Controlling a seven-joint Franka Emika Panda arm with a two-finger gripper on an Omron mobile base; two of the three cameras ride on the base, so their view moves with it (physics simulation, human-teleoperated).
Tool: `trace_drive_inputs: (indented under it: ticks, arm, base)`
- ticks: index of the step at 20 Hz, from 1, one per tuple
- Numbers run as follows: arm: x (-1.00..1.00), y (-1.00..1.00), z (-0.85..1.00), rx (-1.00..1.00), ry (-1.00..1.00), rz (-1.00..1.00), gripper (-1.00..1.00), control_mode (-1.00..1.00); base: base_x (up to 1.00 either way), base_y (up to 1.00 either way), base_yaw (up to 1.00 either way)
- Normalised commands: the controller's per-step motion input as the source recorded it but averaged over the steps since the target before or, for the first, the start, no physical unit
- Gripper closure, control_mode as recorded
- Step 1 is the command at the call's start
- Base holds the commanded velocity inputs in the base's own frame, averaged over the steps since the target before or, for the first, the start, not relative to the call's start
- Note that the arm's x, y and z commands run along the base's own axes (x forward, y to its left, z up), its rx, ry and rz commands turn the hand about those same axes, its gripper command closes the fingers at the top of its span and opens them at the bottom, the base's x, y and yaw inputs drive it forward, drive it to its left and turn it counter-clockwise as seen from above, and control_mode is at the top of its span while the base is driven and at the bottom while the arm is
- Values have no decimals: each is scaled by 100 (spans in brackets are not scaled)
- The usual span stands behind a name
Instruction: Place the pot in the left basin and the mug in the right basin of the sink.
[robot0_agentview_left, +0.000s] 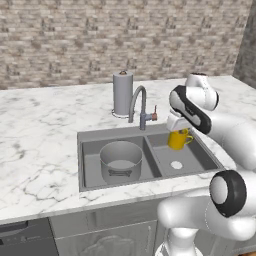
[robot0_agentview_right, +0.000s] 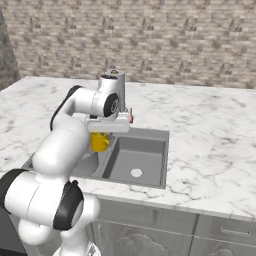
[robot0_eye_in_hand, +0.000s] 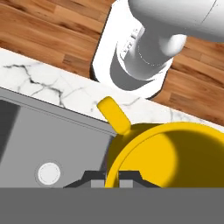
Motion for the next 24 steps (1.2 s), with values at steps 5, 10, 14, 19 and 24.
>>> trace_drive_inputs:
  ticks: [5,10,14,19,24]
  arm:
    - [10,-51,0,0,0,0,100,-100]
    - [22,-42,-7,0,0,0,100,-100]
    - [22,-36,-14,0,0,0,100,-100]
    - [17,-29,-26,-1,0,0,100,-100]
    - [8,-22,-35,-2,0,0,100,-100]
  base:
    - [0,0,0]
    - [0,0,0]
    - [0,0,0]
    - [0,0,0]
    - [0,0,0]
